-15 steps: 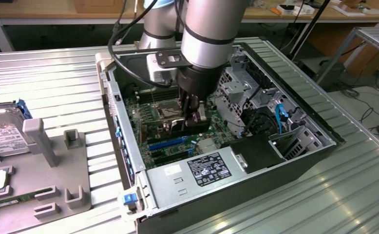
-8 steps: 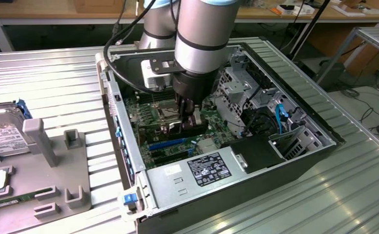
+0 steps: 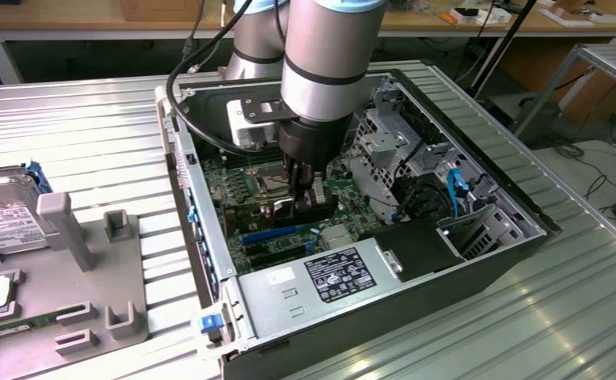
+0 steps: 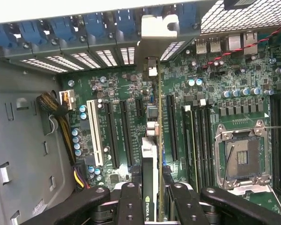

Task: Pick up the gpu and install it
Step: 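Insert the gpu into the slot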

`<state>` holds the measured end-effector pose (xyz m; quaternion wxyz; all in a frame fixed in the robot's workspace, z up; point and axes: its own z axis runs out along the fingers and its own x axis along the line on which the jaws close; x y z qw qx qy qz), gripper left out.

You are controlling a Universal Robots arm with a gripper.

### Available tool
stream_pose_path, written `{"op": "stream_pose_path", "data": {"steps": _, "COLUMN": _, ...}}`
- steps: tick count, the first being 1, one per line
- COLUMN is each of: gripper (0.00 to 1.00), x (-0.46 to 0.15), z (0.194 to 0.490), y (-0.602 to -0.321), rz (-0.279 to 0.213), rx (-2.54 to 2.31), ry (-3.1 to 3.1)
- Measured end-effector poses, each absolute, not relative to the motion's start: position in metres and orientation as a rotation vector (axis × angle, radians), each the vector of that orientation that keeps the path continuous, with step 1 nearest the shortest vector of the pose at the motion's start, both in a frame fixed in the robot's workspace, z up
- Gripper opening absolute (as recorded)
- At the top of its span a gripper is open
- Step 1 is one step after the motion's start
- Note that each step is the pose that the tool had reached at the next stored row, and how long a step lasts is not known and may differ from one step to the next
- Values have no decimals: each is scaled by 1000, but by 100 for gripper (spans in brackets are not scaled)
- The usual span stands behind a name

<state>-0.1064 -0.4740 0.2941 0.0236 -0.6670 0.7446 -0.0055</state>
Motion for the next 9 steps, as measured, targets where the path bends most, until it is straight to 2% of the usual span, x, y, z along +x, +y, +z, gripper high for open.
{"op": "stream_pose_path", "data": {"steps": 9, "gripper": 27, "x": -107, "z": 294, "y": -473, "rz": -10, "rx": -2067, "ry": 2308}}
